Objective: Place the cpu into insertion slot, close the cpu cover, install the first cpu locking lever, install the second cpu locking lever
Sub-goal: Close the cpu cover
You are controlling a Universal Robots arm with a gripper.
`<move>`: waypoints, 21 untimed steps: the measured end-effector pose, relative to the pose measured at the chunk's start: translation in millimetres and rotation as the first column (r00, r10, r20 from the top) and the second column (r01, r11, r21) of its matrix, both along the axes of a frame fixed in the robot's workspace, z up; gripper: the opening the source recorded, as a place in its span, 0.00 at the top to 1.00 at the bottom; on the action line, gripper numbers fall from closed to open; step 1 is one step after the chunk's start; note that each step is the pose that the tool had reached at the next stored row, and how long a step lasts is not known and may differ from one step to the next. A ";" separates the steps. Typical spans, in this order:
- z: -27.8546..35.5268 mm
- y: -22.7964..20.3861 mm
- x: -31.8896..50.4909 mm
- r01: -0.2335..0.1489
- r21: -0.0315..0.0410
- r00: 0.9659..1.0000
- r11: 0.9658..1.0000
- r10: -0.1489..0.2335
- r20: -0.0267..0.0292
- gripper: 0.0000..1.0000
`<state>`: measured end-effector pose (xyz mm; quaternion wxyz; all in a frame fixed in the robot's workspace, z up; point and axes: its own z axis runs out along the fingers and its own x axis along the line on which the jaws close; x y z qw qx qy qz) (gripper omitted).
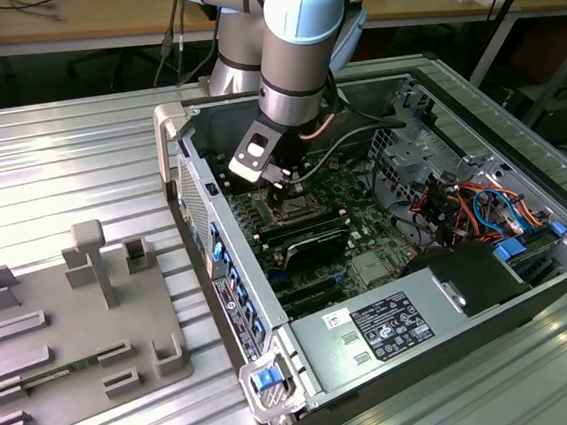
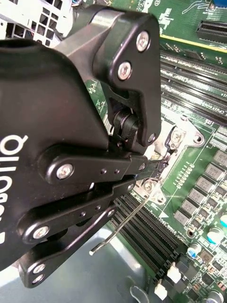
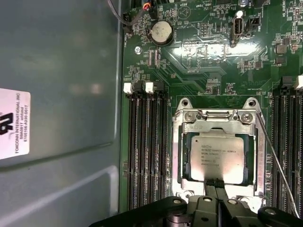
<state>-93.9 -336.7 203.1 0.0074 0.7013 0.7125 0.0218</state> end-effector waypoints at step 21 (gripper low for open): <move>7.4 0.5 0.0 0.000 0.003 1.000 1.000 0.000 0.002 0.89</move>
